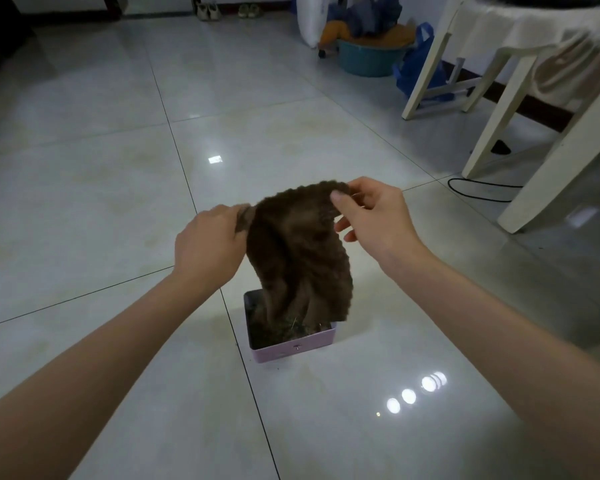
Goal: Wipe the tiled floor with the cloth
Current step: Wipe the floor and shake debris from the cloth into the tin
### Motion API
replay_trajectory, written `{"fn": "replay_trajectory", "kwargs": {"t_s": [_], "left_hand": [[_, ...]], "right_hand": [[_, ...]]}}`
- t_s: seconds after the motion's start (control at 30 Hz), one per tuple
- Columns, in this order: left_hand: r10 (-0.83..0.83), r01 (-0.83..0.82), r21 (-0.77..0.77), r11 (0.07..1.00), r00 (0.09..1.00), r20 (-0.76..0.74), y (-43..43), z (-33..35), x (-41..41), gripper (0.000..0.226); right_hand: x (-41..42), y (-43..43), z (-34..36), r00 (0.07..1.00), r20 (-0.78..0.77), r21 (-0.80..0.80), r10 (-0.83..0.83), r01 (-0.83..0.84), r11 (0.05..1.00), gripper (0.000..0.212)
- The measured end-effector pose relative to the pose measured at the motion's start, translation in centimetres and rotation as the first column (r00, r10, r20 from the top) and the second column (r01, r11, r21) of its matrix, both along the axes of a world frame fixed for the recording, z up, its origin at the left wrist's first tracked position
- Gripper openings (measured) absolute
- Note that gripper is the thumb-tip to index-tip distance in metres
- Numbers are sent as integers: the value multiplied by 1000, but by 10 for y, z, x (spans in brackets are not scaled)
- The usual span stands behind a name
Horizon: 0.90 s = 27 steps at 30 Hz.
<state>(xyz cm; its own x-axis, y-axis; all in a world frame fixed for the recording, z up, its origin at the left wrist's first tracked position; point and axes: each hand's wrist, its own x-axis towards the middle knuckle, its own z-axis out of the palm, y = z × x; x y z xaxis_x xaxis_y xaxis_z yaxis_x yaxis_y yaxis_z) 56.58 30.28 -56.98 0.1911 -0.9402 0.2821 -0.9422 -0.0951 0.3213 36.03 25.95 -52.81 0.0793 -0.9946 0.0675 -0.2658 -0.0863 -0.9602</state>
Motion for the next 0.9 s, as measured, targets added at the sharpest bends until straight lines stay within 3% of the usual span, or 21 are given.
{"fn": "replay_trajectory", "kwargs": {"t_s": [0.1,0.23,0.33,0.43,0.5,0.63,0.73,0.8,0.83,0.9], "left_hand": [[-30,28,64,998,999,19,1,2,-3,22],[-63,60,127,990,998,24,2,3,-3,38],[-57,62,83,995,996,-62,0,3,0,41],[-218,241,188,952,967,-134,1,2,1,46],[-303,353,132,926,906,-296,5,4,1,42],[-304,404,59,913,769,-561,21,15,0,14],[-287,453,57,889,651,-702,37,24,-1,37],[-284,530,83,844,572,-770,48,25,-4,31],[-287,567,129,814,584,-759,53,23,-7,28],[-342,604,255,755,694,-634,61,12,-11,26]], "right_hand": [[-3,0,0,1000,10,14,-30,29,999,18],[-7,0,1,1000,-14,19,-21,21,1000,16],[-9,0,1,1000,-20,30,-9,10,999,15],[-12,1,-4,995,-92,37,24,-21,999,18],[-18,3,-4,995,-96,-12,11,-12,1000,21],[-39,12,3,999,-26,-9,21,-21,1000,19],[-60,21,14,996,82,-31,-18,20,999,14],[-74,30,18,985,170,-26,12,-8,1000,14],[-80,35,17,985,173,-22,26,-23,999,15],[-95,45,9,989,143,-1,34,-34,999,15]]}}
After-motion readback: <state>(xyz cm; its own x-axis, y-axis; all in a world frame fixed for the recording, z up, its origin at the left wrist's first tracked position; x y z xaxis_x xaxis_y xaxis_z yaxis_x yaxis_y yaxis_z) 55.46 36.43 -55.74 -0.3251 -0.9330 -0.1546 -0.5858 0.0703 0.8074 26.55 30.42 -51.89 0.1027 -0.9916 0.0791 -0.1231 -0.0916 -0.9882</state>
